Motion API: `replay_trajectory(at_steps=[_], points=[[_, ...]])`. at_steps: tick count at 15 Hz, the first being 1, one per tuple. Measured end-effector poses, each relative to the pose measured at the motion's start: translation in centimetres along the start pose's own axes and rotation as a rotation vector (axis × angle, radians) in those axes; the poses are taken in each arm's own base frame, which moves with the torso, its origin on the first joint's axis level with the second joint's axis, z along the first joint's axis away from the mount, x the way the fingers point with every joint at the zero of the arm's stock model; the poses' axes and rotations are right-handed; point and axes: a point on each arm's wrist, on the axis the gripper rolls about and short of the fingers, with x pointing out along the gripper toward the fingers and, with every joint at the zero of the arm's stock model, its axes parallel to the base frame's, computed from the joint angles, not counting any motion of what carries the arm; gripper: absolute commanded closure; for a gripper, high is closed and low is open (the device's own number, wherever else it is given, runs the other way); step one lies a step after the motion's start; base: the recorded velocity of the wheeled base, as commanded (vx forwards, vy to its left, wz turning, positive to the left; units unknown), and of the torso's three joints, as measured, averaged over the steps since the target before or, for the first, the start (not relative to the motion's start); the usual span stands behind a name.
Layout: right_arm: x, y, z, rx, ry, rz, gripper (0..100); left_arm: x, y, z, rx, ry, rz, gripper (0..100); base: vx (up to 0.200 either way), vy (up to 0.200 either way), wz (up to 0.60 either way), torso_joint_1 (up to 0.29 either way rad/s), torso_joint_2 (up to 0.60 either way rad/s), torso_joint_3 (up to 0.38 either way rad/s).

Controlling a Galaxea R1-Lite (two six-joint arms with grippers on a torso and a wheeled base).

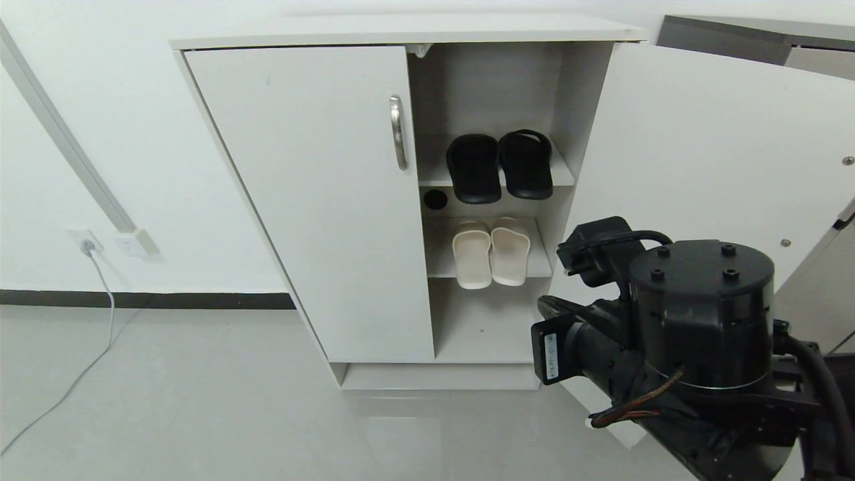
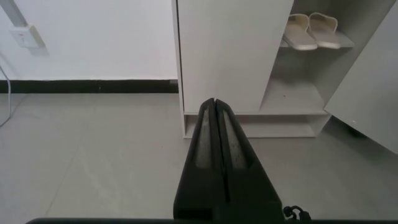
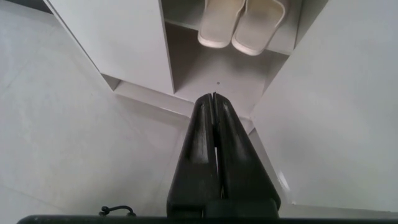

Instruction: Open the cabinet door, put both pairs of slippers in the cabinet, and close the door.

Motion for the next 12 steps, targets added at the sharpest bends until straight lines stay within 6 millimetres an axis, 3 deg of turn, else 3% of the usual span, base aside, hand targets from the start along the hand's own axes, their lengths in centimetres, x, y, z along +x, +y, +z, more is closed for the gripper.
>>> replay_trajectory(at_steps=[2, 12], points=[[-0.01, 0.06, 0.0, 0.0, 0.0, 0.002, 100, 0.01, 0.0, -0.06, 0.0, 0.004, 0.0, 100, 0.0, 0.0, 0.0, 0.022, -0.16, -0.354], [0.19, 0.1, -0.25, -0.006, 0.008, -0.002, 100, 0.0, 0.0, -0.01, 0.002, 0.0, -0.001, 100, 0.0, 0.0, 0.0, 0.102, -0.5, -0.347]])
